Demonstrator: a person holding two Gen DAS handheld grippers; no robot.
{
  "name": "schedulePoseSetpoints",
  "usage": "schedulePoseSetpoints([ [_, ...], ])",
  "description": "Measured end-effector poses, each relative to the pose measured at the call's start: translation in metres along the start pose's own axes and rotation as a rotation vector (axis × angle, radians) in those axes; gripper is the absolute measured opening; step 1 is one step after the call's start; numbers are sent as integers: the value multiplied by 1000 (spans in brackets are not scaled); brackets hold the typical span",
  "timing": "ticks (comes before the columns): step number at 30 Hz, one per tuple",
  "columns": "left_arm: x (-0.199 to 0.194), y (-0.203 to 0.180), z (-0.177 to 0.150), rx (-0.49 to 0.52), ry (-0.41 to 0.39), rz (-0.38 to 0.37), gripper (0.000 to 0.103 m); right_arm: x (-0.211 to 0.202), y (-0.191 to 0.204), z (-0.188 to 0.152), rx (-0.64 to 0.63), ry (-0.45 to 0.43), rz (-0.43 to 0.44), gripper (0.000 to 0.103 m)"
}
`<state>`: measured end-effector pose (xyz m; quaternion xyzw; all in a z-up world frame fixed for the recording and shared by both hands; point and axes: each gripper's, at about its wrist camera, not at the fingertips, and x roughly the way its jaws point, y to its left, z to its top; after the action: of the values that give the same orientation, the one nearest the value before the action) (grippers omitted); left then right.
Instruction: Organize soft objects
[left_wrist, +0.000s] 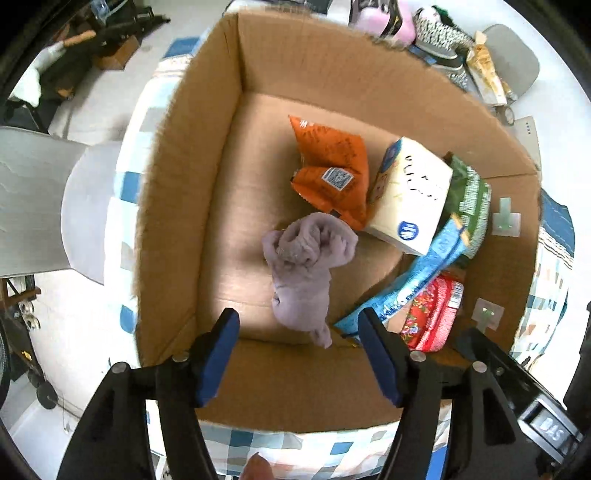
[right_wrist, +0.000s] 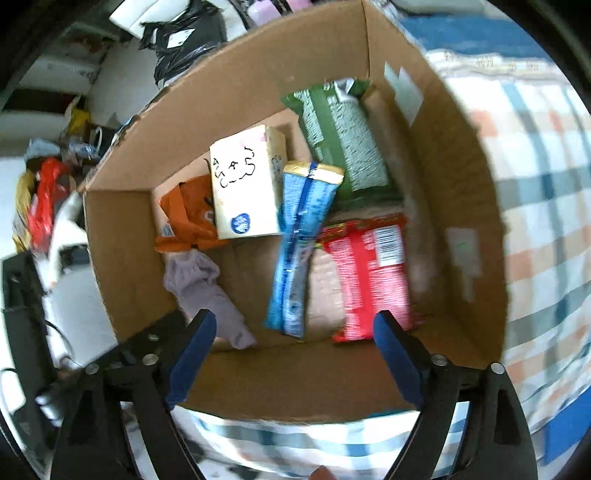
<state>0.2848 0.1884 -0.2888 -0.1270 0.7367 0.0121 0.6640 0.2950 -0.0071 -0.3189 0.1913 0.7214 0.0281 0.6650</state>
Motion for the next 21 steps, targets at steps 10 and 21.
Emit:
schedulePoseSetpoints([
  [10,-38,9,-34,47,-201,71,89,-29,6,-30,-204,-102,-203,103],
  [21,-67,1,-78,57,-344,107,99,-80,6,-69,-261,-212,-243,103],
])
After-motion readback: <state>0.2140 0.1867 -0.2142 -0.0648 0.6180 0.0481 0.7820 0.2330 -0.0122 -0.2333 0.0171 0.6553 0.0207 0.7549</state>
